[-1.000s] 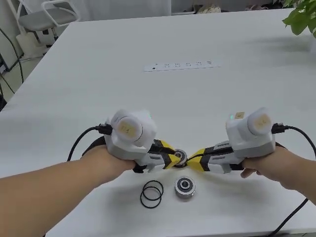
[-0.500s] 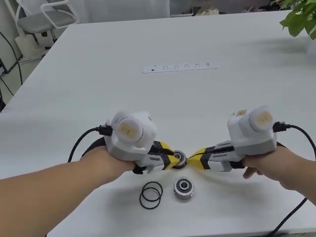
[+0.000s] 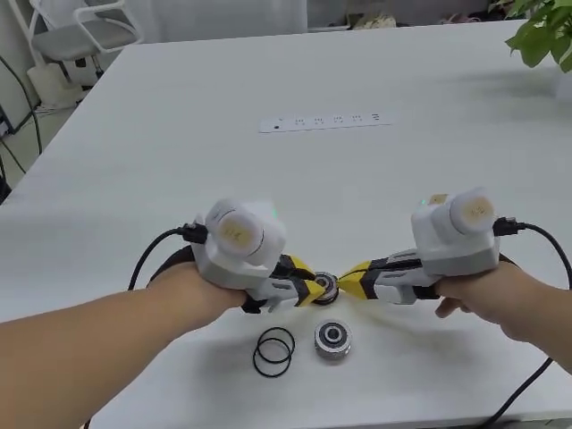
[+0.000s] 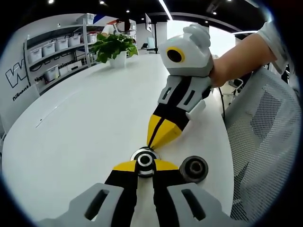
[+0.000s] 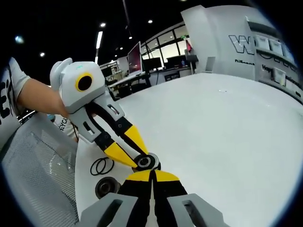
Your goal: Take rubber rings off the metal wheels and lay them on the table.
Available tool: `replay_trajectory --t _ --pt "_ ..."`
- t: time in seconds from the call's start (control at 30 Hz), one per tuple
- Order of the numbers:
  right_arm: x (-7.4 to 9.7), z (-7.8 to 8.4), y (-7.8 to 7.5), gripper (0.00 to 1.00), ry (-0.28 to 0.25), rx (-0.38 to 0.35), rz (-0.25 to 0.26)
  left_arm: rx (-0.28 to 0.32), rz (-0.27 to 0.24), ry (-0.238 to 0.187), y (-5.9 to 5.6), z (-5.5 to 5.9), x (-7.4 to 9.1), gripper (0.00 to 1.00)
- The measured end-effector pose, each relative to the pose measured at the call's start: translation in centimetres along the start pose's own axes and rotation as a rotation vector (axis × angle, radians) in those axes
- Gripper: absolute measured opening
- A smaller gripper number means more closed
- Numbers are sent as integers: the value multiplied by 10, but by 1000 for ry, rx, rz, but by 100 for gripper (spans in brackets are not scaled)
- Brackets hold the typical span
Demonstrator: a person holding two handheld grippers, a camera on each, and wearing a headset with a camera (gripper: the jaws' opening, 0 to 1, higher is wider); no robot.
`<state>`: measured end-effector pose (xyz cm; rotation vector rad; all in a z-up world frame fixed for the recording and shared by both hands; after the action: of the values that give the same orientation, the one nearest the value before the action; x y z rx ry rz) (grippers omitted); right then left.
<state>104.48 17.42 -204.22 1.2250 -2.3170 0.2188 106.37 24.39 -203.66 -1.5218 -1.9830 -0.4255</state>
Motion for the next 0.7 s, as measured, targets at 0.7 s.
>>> replay_trajectory --t 0.7 --pt "-3 -7 5 0 -16 12 -30 -17 -12 12 -1 -1 -2 6"
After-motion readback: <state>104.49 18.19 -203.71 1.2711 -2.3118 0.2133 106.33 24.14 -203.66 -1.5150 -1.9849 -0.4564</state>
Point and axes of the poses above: the centre of the closed fingertips' face, and the gripper's own axes: x roughly backward along the fingers, y roughly to its left, z roughly out of its underside, the point moved 4 cm from there along x, roughly backward along the fingers, and after that the axes turned 11 degrees about x, right-handed, at the moved point
